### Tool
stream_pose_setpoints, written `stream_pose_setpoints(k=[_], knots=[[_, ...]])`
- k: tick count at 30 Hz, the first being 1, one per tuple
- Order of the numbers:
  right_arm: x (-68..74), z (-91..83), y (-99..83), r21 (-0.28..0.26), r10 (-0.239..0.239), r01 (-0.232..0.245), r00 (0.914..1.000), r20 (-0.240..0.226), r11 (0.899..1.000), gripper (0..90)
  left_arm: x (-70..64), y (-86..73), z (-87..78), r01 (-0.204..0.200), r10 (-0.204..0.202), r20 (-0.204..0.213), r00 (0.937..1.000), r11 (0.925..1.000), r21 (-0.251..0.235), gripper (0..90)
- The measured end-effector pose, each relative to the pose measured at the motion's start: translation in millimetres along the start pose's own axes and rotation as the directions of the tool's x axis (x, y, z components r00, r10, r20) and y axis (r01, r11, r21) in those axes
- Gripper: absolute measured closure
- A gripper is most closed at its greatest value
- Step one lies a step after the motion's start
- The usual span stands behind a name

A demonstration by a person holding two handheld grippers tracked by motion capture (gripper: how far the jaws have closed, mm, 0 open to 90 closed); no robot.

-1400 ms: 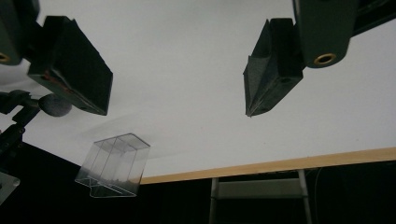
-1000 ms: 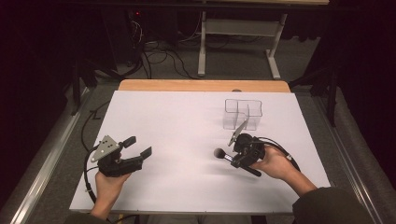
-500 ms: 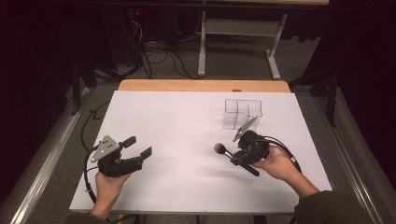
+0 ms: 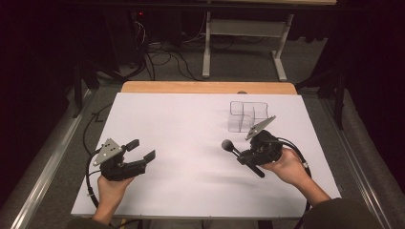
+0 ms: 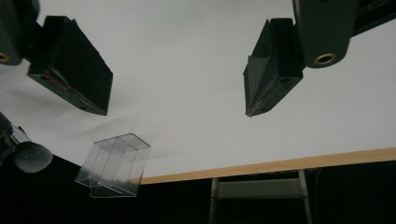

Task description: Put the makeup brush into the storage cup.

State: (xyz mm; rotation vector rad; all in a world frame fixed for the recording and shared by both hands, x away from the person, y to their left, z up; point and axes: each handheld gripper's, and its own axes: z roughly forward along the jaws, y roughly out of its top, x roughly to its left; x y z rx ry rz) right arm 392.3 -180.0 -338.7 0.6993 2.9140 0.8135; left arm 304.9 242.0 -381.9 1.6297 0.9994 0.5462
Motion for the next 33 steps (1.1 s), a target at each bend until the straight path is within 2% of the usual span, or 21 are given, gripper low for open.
stream_pose_setpoints(k=[15,27,29,33], knots=[[-6.4,-11.8,-4.6,-0.083,0.043,-0.041,0.9989,0.019,0.996,74.0,-0.2,0.0,0.2,0.0,0.0,0.001,1.0,1.0,0.0,24.1],[-9.4,-17.9,-5.8,-0.143,0.082,-0.077,0.9963,0.028,0.987,74.1,-0.3,0.0,0.1,0.0,0.0,0.002,1.0,1.0,-0.001,24.1],[-10.1,-19.3,-6.3,-0.151,0.077,-0.071,0.9965,0.033,0.986,74.1,-0.3,0.0,0.0,0.0,0.0,0.001,1.0,1.0,-0.001,24.1],[-12.3,-22.1,-7.3,-0.179,0.089,-0.082,0.9955,0.032,0.98,74.1,0.0,0.0,0.1,0.002,-0.002,0.0,1.0,1.0,0.0,24.1]])
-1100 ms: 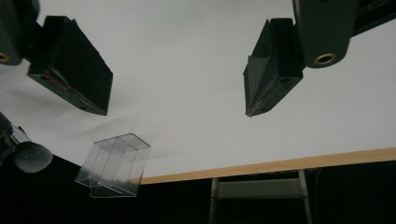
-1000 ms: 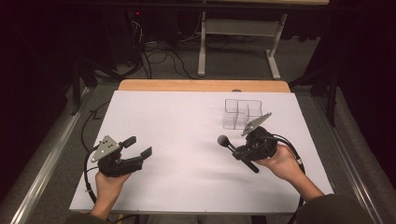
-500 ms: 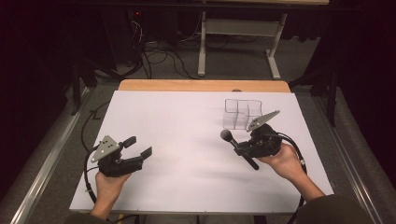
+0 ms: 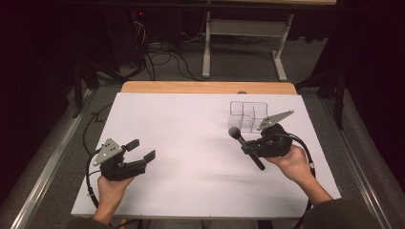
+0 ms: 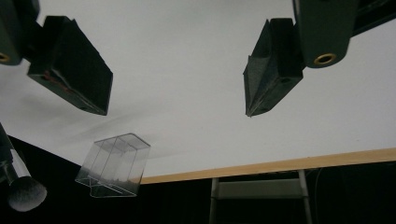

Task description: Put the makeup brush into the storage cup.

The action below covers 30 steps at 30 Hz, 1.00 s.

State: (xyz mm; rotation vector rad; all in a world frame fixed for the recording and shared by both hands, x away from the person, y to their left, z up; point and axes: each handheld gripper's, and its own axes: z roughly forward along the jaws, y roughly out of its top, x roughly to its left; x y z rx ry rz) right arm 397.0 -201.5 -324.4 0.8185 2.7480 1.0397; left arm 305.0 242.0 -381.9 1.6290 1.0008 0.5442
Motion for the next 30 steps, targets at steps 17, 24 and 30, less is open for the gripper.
stream_pose_setpoints(k=[17,24,30], knots=[[-10.1,-10.3,-2.1,-0.091,0.063,-0.06,0.9976,0.029,0.994,74.1,-0.3,0.0,-0.3,0.0,0.0,0.001,1.0,1.0,-0.001,24.1],[-13.7,-12.7,-1.6,-0.127,0.087,-0.082,0.9955,0.035,0.988,74.1,-0.4,0.0,-0.4,0.0,0.0,0.001,1.0,1.0,-0.002,24.1],[-16.5,-14.2,-1.8,-0.142,0.101,-0.094,0.9939,0.043,0.985,74.1,0.0,0.0,0.1,0.002,-0.002,0.0,1.0,1.0,0.0,24.1]])
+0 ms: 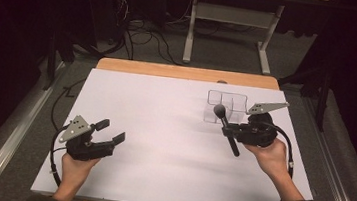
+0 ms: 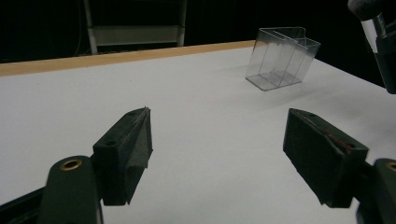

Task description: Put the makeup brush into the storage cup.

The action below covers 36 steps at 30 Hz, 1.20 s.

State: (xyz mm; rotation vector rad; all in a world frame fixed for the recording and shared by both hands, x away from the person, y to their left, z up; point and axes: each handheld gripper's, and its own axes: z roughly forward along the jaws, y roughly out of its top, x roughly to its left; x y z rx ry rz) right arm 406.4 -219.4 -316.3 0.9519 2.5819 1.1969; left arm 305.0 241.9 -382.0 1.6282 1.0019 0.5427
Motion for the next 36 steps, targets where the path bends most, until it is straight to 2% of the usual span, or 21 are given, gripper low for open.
stream_pose_setpoints(k=[23,36], knots=[[-12.5,-3.7,4.9,-0.061,0.031,-0.029,0.999,0.032,0.998,74.1,-0.2,-0.2,0.8,0.001,-0.001,0.003,1.0,1.0,0.004,24.2],[-22.5,-7.0,5.2,-0.097,0.078,-0.071,0.995,0.062,0.993,74.1,-0.5,-0.4,1.6,-0.003,0.003,0.007,1.0,1.0,0.007,24.5]])
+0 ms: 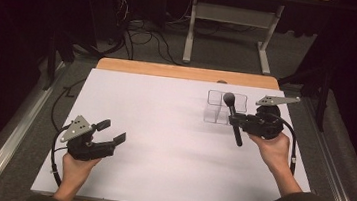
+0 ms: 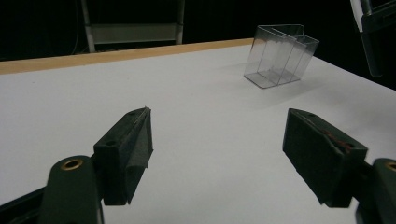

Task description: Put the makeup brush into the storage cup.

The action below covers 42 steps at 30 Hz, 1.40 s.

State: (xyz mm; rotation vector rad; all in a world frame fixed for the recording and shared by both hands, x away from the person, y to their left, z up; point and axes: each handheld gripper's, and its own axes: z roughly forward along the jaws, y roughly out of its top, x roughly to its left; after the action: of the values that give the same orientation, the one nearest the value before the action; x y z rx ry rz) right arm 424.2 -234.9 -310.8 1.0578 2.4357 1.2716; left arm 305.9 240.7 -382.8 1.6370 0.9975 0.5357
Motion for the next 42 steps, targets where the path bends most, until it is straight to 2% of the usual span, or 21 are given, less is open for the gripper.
stream_pose_setpoints(k=[14,42], knots=[[-5.8,1.7,5.2,-0.046,0.014,-0.014,0.9999,0.01,0.999,74.0,-0.4,0.1,-0.7,-0.001,0.001,-0.001,1.0,1.0,-0.002,24.4],[-18.8,9.2,21.5,-0.082,0.042,-0.037,0.9976,0.055,0.996,74.0,-0.3,0.1,-0.1,-0.002,0.002,0.002,1.0,1.0,0.001,24.5]])
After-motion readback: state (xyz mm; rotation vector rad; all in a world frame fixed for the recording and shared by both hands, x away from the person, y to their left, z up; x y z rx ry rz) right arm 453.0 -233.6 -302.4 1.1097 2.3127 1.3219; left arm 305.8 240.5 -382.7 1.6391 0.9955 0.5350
